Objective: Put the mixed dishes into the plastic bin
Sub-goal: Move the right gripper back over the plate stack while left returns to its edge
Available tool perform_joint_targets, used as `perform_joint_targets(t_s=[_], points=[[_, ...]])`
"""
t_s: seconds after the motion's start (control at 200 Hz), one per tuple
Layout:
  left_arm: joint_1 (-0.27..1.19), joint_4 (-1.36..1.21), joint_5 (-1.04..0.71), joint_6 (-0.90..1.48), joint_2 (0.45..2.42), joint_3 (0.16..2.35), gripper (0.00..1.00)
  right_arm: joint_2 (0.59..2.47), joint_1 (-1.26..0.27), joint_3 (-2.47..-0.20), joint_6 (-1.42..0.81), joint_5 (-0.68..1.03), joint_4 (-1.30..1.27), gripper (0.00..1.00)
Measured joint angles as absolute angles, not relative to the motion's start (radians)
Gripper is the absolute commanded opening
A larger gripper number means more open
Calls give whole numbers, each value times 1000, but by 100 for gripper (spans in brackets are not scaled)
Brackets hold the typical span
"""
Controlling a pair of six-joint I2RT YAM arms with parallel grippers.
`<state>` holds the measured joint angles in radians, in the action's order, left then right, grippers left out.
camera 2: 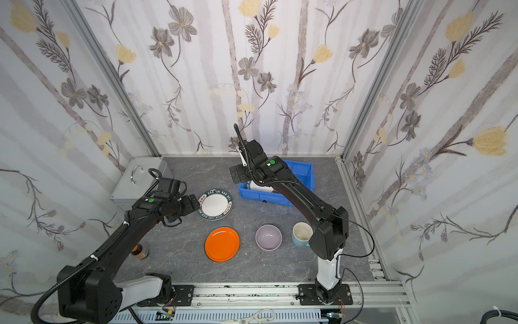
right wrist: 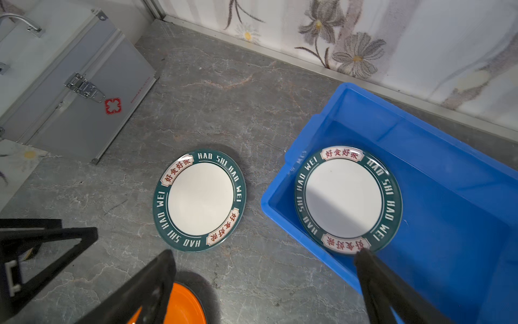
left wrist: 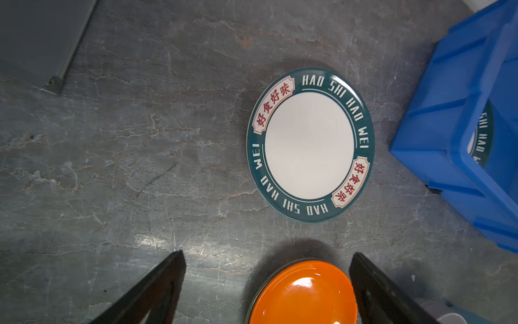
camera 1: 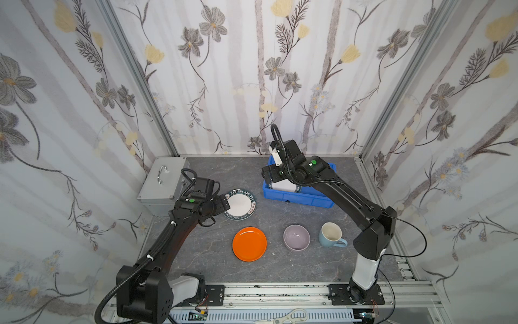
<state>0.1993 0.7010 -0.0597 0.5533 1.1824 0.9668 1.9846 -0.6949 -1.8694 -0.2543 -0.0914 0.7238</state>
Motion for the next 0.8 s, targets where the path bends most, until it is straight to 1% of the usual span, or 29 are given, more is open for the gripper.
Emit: perform_joint_targets(t_s=[0.015, 0.03, 0.04, 0.045, 0.05, 0.055, 0.06, 0.065, 0.085, 0.09, 0.1, 0.11, 0.125, 0.13, 0.135, 0.14, 0.145, 0.15, 0.155, 0.16, 0.175, 0.25, 0.355, 0.4, 0.565, 0.639, 0.704, 0.804], points=[[199, 702, -56, 556, 1172, 965, 94, 1981, -693, -1861, -255, -90, 720, 90], [199, 703, -54, 558, 1164, 964, 94, 1973, -688, -1838, -258, -85, 713, 82], [199, 704, -52, 559, 1162, 963, 94, 1968, -686, -1823, -260, -84, 707, 81], [199, 706, -51, 559, 1156, 963, 93, 1966, -686, -1816, -261, -83, 705, 78], [199, 706, -51, 559, 1156, 963, 93, 1966, -686, -1816, -261, -83, 705, 78], [199, 708, -50, 560, 1152, 962, 93, 1963, -685, -1803, -262, -79, 701, 75], [199, 708, -49, 561, 1150, 962, 93, 1962, -684, -1797, -263, -77, 698, 75], [199, 709, -49, 561, 1148, 962, 93, 1960, -684, -1791, -265, -76, 696, 73], [199, 714, -45, 564, 1142, 961, 92, 1953, -683, -1761, -274, -65, 689, 69], [199, 716, -44, 566, 1140, 961, 92, 1953, -683, -1758, -275, -62, 689, 66], [199, 720, -42, 567, 1136, 961, 92, 1951, -684, -1749, -278, -57, 690, 65], [199, 722, -41, 569, 1133, 961, 92, 1949, -685, -1736, -281, -51, 688, 61], [199, 727, -38, 571, 1129, 961, 92, 1945, -688, -1718, -284, -38, 682, 59], [199, 727, -38, 572, 1129, 961, 92, 1945, -688, -1713, -285, -33, 680, 54], [199, 730, -36, 573, 1127, 961, 92, 1943, -689, -1707, -286, -30, 678, 54], [199, 730, -36, 574, 1126, 961, 92, 1942, -690, -1699, -288, -22, 671, 51], [199, 730, -36, 574, 1126, 961, 91, 1942, -690, -1699, -288, -22, 671, 51], [199, 731, -35, 575, 1124, 961, 91, 1939, -692, -1689, -287, -17, 668, 48], [199, 733, -34, 575, 1123, 961, 91, 1937, -693, -1683, -287, -9, 666, 46], [199, 734, -33, 576, 1122, 961, 91, 1935, -694, -1677, -288, -4, 664, 46], [200, 737, -31, 577, 1119, 960, 90, 1930, -696, -1659, -291, 7, 655, 42], [201, 751, -24, 584, 1110, 955, 85, 1902, -708, -1578, -307, 75, 618, 33], [201, 766, -16, 584, 1110, 950, 78, 1880, -722, -1481, -327, 157, 544, 36], [201, 767, -14, 583, 1123, 952, 74, 1880, -729, -1453, -332, 183, 524, 37], [200, 750, -16, 542, 1244, 988, 59, 1920, -754, -1431, -352, 253, 453, 36], [192, 724, -28, 514, 1318, 998, 53, 1983, -755, -1456, -366, 281, 440, 37], [176, 706, -33, 490, 1379, 1006, 46, 2048, -757, -1505, -376, 292, 441, 37], [150, 687, -55, 451, 1465, 1042, 44, 2136, -764, -1604, -385, 304, 448, 37]])
